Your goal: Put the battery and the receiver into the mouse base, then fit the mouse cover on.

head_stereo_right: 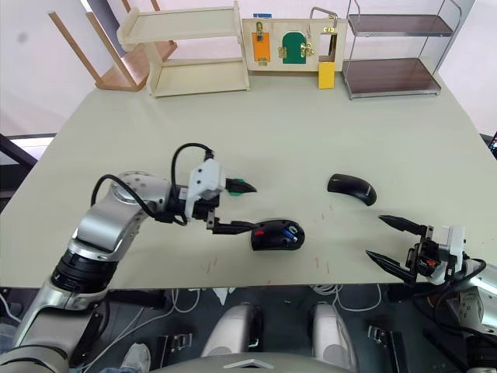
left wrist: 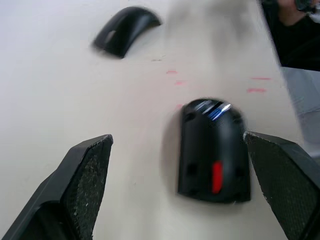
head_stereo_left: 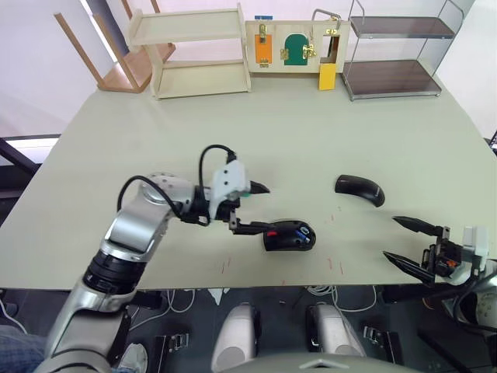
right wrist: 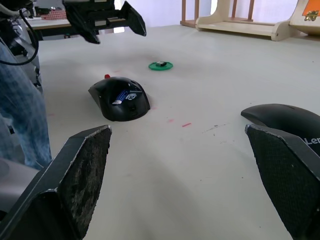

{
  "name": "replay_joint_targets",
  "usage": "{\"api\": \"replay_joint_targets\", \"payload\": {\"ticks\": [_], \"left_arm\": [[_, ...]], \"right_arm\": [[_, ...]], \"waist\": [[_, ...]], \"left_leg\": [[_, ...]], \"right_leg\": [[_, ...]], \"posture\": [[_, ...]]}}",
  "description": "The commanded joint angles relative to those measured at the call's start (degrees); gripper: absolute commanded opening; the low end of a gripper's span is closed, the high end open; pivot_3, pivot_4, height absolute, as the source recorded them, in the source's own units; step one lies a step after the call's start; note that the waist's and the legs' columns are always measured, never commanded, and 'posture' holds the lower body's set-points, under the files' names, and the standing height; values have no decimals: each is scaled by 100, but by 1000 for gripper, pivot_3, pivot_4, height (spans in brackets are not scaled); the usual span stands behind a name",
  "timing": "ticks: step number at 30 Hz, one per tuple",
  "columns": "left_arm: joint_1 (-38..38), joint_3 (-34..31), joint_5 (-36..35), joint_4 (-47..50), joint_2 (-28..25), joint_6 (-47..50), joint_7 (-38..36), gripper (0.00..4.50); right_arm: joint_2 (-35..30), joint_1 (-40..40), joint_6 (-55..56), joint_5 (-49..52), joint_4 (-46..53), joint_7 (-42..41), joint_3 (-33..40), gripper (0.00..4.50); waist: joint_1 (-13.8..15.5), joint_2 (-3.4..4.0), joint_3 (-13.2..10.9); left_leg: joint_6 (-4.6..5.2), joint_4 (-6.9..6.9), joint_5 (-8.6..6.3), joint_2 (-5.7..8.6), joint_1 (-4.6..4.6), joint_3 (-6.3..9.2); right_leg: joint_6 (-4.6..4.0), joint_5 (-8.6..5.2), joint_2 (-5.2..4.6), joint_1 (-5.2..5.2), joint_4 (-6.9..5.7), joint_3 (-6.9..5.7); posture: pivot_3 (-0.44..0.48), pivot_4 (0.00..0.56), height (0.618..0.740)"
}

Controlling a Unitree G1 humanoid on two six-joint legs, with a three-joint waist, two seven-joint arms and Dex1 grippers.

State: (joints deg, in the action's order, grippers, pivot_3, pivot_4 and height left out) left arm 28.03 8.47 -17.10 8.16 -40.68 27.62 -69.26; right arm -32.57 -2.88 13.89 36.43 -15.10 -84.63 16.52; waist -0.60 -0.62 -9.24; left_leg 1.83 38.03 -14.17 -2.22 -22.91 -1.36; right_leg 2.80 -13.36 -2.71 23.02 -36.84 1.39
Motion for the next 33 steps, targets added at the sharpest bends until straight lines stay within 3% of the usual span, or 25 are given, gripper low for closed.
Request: {"api": "replay_joint_targets", "payload": {"ticks": [1,8,14,23,27,33], "left_arm": [[72,-362,-94,-548,-136,-524,-184,4455],[257,-632,-122,-1593,-81,-1255,-277,4455],[53,-594,-133,-1718,252,-1551,-200,4455],[29,-511,-76,-1877,277,-1839,-437,4455],[192,-619,-144,-2123,197,-1892,-588,4455],[730,-744,-130,-3316,158,-2310,-978,4455]], "right_arm": [[-9,76,32,93,55,-20,148,4500],[-59,99,-3,149,-35,-107,213,4500],[-336,337,331,63,-847,-628,374,4500],[-469,739,495,-55,-1501,-770,434,4500],[-384,708,512,-25,-1307,-749,398,4500],[-53,549,304,39,-528,-336,259,4500]], "waist": [[-1,1,-2],[28,-4,-12],[15,-8,-15],[-13,-12,-19],[-8,-13,-18],[-6,-13,-19]], "left_leg": [[0,0,0,0,0,-1],[0,0,0,0,-3,-31],[0,1,0,0,-1,-40],[0,4,0,-2,1,-47],[0,3,0,-2,1,-45],[0,6,0,-2,1,-44]], "right_leg": [[-1,0,0,0,0,0],[-6,4,-1,1,0,-2],[-5,6,-1,1,0,3],[-4,8,0,1,-4,10],[-5,8,1,1,-5,9],[-3,8,1,1,-8,7]], "posture": [[0,150,740],[0,150,740],[0,150,740],[0,150,740],[0,150,740],[0,150,740]]}}
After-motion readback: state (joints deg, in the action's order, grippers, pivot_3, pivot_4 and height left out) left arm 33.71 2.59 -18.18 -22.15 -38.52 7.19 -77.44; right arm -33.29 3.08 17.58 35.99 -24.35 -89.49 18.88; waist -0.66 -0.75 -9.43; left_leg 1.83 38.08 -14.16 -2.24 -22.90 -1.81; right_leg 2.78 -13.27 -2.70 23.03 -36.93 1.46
